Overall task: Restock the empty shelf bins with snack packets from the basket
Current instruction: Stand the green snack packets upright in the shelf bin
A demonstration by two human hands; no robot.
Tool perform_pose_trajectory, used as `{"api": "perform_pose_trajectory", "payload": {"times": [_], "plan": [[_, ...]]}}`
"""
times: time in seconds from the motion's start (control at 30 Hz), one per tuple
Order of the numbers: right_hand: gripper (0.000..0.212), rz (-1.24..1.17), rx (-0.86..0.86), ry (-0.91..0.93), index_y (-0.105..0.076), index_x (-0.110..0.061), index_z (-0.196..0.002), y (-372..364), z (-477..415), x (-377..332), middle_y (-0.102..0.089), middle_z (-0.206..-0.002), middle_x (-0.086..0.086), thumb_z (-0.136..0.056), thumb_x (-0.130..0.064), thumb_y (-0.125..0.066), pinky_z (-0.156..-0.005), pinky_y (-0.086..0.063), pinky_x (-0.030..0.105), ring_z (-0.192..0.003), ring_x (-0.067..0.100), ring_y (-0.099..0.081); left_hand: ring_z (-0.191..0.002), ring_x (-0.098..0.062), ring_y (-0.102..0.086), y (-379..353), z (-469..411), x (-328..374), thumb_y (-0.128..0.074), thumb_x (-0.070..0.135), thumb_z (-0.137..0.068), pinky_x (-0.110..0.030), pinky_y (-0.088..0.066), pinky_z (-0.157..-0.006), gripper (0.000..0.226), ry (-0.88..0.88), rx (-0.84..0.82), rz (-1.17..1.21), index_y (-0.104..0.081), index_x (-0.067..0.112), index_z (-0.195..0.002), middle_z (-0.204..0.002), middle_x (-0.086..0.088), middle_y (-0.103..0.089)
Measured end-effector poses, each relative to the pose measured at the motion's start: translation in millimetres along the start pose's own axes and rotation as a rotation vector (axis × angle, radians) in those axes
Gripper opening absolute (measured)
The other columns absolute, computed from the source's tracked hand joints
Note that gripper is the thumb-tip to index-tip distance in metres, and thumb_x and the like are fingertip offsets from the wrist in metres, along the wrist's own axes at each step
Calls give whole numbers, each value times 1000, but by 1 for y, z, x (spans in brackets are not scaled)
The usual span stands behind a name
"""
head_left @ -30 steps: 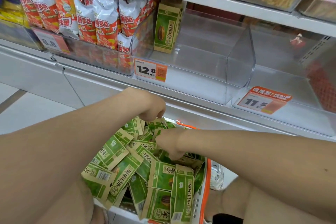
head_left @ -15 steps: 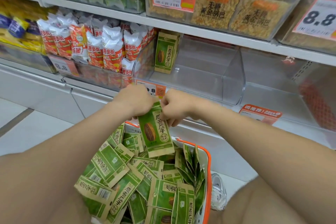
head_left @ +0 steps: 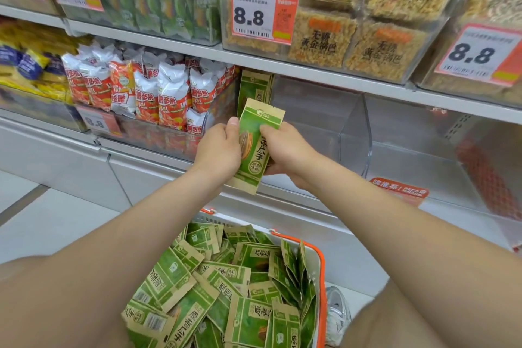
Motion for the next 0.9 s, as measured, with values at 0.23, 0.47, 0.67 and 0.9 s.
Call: {"api": "perform_pose_trajectory", "payload": {"times": [0.23,0.47,0.67,0.9], "plan": [[40,-81,205,8,-31,-23,-121,-6,-23,2,-65,-108,-1,-99,-45,-56,-96,-57,53,-103,24,-68,-84,-37,-56,-3,-12,22,-33,31,-114,-41,-32,-69,43,-220,186,-204,-55,9,-84,-82,-8,-58],[50,-121,259,98,-34,-26,-112,5,-40,4,-68,-106,-3,-87,-50,-70,-97,-57,48,-104,19,-68,-63,-8,-46,-7,-22,26,-42,30,-113,-37,-17,-59,46,-308,183,-177,-45,21,-67,-66,6,-50],[52,-158,332,59,-42,-17,-118,21,-56,12,-68,-108,1,-90,-47,-73,-95,-58,48,-102,21,-70,-84,-34,-65,-28,-14,26,-34,47,-111,-48,-50,-72,33,-402,-43,-323,-52,20,-118,-94,-6,-69],[30,-360,10,-153,-73,-9,-118,9,-73,16,-80,-101,13,-97,-31,-72,-88,-62,55,-94,31,-78,-91,-7,-74,-17,-18,17,-90,40,-79,-32,-61,-83,104,-378,-311,-193,-27,23,-159,-112,5,-75]]}}
Point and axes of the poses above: each hand's wrist, its own z-axis away from the middle knuckle, its own y-axis out of the back of the hand, x = y × z, the point moved 5 cm from there along -z, towards the middle knuckle
